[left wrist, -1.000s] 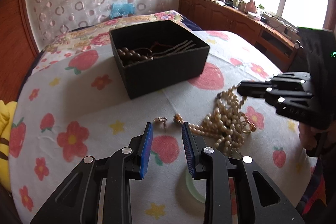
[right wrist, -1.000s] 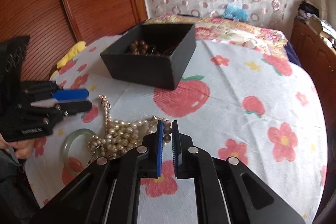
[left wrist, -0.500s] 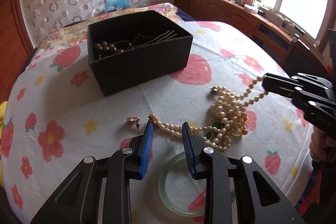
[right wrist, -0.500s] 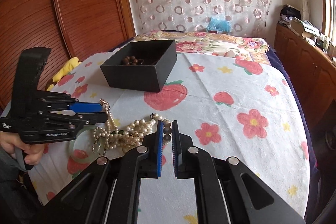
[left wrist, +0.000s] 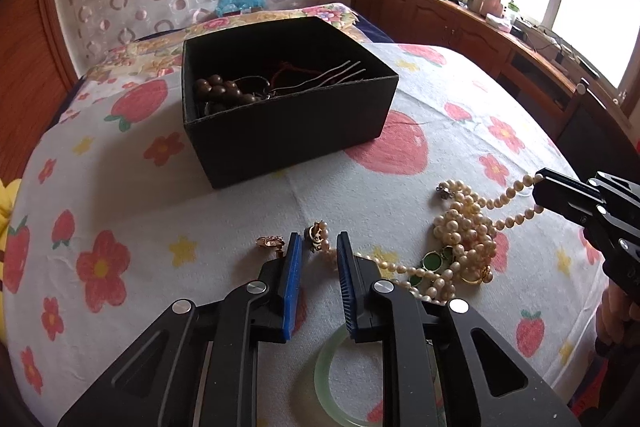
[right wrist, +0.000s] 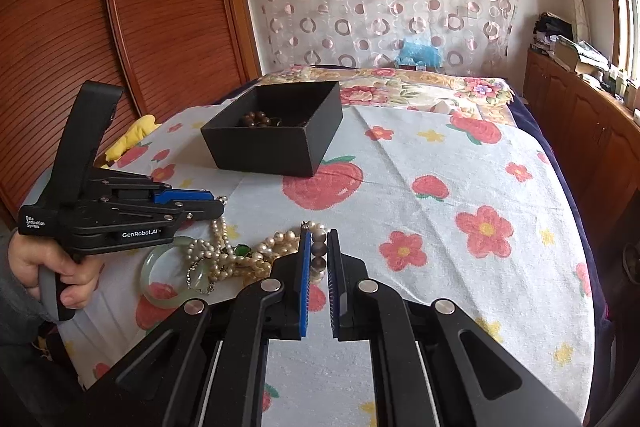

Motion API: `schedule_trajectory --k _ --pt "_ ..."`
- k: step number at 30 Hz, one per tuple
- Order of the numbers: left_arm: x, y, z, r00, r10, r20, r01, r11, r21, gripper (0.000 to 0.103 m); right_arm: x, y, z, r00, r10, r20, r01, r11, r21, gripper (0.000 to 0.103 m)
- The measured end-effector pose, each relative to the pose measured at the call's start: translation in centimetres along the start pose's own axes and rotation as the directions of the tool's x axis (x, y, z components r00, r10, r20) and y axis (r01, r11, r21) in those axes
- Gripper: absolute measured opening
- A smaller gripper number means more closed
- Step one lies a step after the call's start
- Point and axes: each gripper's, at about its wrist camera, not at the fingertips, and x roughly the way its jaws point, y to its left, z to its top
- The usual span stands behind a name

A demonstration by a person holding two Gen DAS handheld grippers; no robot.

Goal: Organize jewelry

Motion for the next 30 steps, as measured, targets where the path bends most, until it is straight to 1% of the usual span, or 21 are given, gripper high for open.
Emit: schedule_trajectory --k 3,4,5,6,10,15,22,26,30 --pt "0.1 0.2 0.0 1.000 -0.003 0.005 0.003 1.000 -0.017 0.016 0.0 0.0 0.0 1.000 0.000 -0.001 0.000 1.000 0.001 0.009" --pt "0.1 0.4 0.0 1.000 -0.007 0.009 0.008 1.000 -0.026 0.010 0.0 0.1 0.0 1.000 0.000 -0.002 0.000 1.000 0.001 0.009" --pt "0.0 0.5 0.0 1.000 -0.017 0.014 0.017 0.999 -0.035 0.008 0.0 0.1 0.0 1.000 -0.001 -0.003 0.001 1.000 -0.001 0.009" --pt "-0.1 0.6 0.0 1.000 -0.008 0.018 0.008 0.999 -0.033 0.007 0.0 0.2 0.0 1.000 -0.001 -0.003 0.001 1.000 -0.003 0.009" --pt "-0.8 0.9 -0.2 0.999 -0.026 0.033 0.027 0.999 -0.036 0.006 0.1 0.5 0.2 1.000 0.000 -0.006 0.000 1.000 -0.012 0.009" --pt "-3.3 1.3 0.1 0.994 -0.036 0.099 0.040 0.998 -0.038 0.006 0.5 1.2 0.8 1.000 0.000 -0.010 -0.001 1.000 -0.024 0.009" --pt "-7.8 0.7 1.4 0.978 -0.065 0.197 0.069 0.998 -0.013 0.006 -0.1 1.9 2.7 1.000 -0.002 0.017 0.003 0.999 -0.049 0.009" --pt "-9.9 0.5 2.1 0.969 -0.070 0.237 0.073 0.997 -0.005 0.006 -0.7 2.0 4.1 0.999 -0.003 0.038 0.005 0.998 -0.059 0.009" --pt "-12.0 0.7 2.9 0.956 -0.073 0.284 0.074 0.997 0.009 0.006 -1.6 2.3 5.7 0.998 -0.005 0.066 0.010 0.997 -0.072 0.009"
